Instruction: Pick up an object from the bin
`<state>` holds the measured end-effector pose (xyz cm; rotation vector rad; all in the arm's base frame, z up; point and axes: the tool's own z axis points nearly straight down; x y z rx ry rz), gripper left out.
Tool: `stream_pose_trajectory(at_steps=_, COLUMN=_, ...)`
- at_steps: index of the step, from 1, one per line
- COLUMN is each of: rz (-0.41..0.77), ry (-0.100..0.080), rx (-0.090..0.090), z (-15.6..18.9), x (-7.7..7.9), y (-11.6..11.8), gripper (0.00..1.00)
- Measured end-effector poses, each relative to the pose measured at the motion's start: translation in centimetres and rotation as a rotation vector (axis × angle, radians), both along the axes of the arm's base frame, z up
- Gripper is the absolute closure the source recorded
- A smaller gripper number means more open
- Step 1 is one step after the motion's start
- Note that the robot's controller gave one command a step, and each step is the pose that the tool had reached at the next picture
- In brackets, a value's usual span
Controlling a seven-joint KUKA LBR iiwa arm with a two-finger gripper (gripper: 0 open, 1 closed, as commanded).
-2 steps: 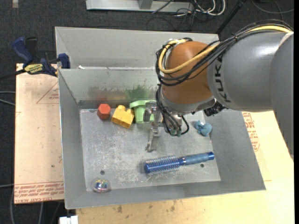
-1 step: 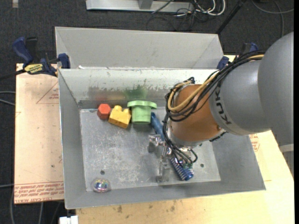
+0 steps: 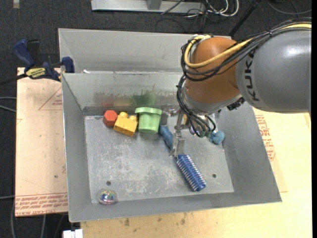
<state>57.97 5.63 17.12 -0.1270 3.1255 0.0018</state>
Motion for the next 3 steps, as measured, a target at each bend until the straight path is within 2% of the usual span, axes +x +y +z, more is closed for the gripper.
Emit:
stream_pose_trajectory(at_steps=1, rz=0.11, ry=0.009, rx=0.0, z=-4.4, x=5.9, y=2.9, gripper=0.0)
stream_pose_trajectory(at_steps=2, rz=0.04, ry=0.015, rx=0.0, z=-9.8, x=7.4, y=1.5, gripper=0.0)
stream_pose_trajectory(at_steps=3, rz=0.006, ry=0.005, rx=0.006, z=-3.9, x=7.2, y=11.2, gripper=0.0)
